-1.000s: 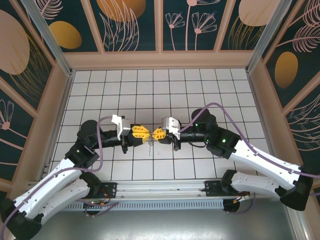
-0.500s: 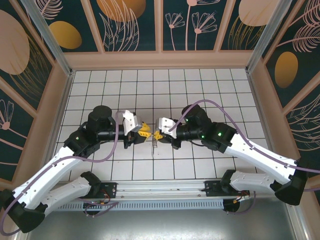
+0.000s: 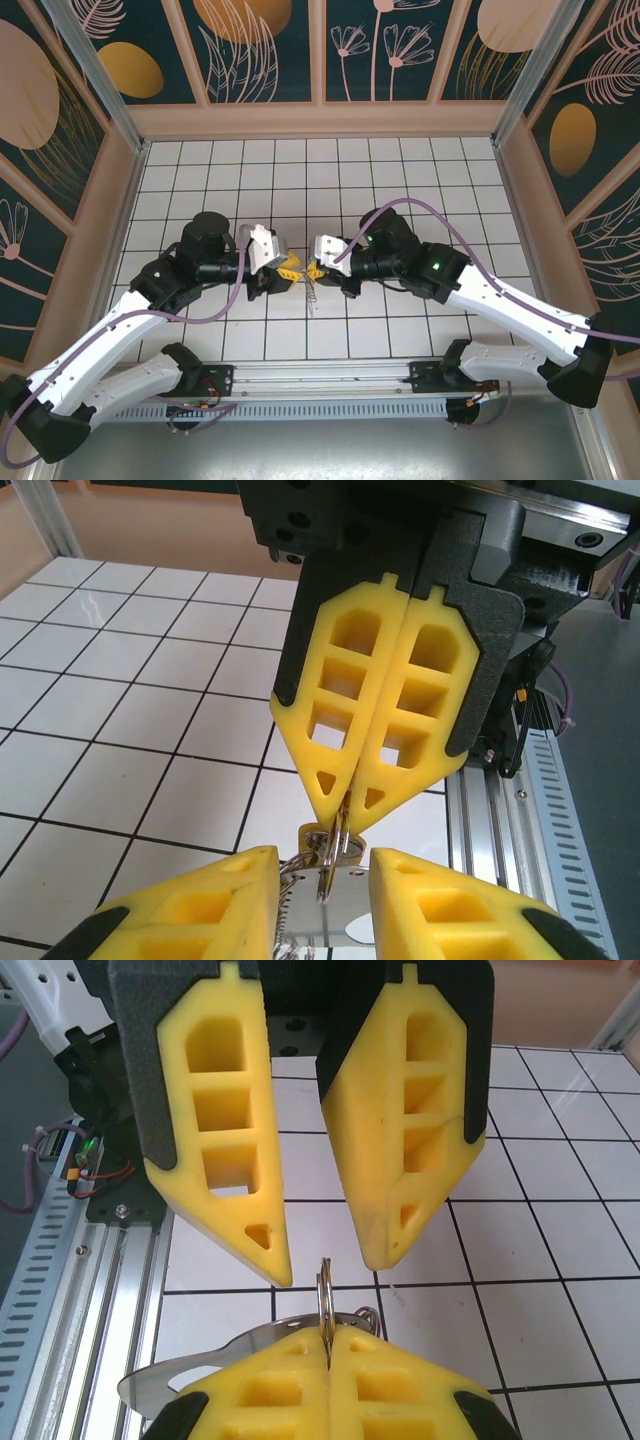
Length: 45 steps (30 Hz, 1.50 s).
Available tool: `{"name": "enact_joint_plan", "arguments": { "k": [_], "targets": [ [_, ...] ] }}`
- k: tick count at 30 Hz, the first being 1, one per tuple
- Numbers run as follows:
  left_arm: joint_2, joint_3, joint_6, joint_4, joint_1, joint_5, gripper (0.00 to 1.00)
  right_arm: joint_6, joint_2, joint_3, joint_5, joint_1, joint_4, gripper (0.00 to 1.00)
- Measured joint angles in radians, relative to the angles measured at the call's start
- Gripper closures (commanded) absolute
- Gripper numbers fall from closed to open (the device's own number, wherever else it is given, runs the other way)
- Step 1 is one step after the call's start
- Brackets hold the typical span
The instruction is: Put the keys on the keyring
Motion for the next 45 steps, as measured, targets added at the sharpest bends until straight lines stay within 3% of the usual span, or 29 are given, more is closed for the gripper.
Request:
{"name": "enact_joint_plan", "arguments": {
  "k": [5, 13, 22, 33, 37, 45],
  "targets": [
    [0.0, 0.0, 0.0, 0.0, 0.0, 0.0, 0.79, 0.0, 0.013, 0.001, 0.0, 0.0, 0.0, 1.0],
    [0.017, 0.0, 0.0, 0.004, -0.001, 0.004, 0.81, 0.0, 0.014, 0.001, -0.008, 0.0, 0.0, 1.0],
    [0.018, -0.008, -0.005, 0.018, -0.003, 0.03, 1.0, 0.001, 0.014, 0.001, -0.008, 0.0, 0.0, 1.0],
    [-0.029, -0.094, -0.078, 0.167, -0.003, 0.057, 1.0, 0.022, -0.005, 0.0, -0.013, -0.004, -0.007, 1.0],
    [-0.043, -0.109, -0.106, 0.221, -0.003, 0.066, 1.0, 0.035, -0.024, -0.006, -0.016, -0.005, 0.01, 0.94],
    [-0.047, -0.12, -0.126, 0.254, -0.004, 0.08, 1.0, 0.062, -0.059, -0.043, -0.019, -0.005, 0.046, 0.97]
  ]
}}
